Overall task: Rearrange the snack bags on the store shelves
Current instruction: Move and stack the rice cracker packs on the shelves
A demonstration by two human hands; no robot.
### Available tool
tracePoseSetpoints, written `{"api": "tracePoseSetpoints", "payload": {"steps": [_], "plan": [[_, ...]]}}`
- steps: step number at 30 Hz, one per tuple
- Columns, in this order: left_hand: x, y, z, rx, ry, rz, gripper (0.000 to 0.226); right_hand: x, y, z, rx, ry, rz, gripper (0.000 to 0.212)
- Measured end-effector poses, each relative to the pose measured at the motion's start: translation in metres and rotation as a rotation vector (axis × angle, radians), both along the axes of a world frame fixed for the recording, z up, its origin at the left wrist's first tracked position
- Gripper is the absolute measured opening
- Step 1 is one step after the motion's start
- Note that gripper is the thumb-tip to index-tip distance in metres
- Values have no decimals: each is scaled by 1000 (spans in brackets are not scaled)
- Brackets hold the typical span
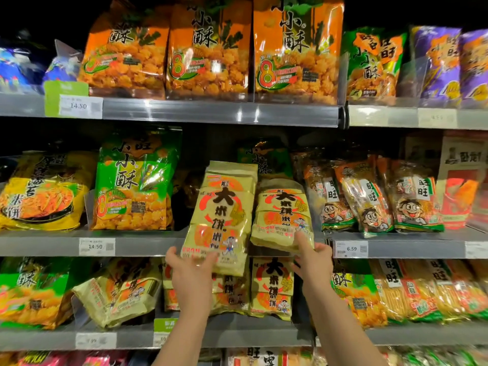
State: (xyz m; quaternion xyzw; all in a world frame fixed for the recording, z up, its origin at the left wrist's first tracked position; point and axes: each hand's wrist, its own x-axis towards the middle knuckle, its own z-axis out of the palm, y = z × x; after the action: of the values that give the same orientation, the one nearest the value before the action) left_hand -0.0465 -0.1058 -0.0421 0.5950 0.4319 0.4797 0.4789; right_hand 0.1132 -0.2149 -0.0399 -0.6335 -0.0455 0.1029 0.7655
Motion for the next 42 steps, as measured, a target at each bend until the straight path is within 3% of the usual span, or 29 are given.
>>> {"api": "tracePoseSetpoints", "payload": {"steps": [5,9,12,15,19,27,34,38,42], "plan": [[7,11,-12,-210,-36,40,101,-7,12,-14,376,233,72,55],[18,13,-21,-640,-465,-361,84,-13,15,-11,609,334,80,57],[18,12,-22,-720,-578,-420,82,-17,10,-9,616,375,106,39],[18,11,-26,-710,-579,-445,85,-29,1,-11,644,427,130,16],[15,10,-40,-717,-562,-436,82,-47,-3,-24,676,449,107,22],[-3,3,-64,-715,-499,-472,24,-74,-6,-46,640,477,208,25],[-23,-10,-108,-760,-408,-462,41,-103,-29,-96,621,479,249,44],[-34,-20,-135,-824,-380,-463,65,-114,-44,-117,589,479,240,42],[-45,-30,-159,-886,-363,-438,64,-126,-56,-137,577,505,196,42]]}}
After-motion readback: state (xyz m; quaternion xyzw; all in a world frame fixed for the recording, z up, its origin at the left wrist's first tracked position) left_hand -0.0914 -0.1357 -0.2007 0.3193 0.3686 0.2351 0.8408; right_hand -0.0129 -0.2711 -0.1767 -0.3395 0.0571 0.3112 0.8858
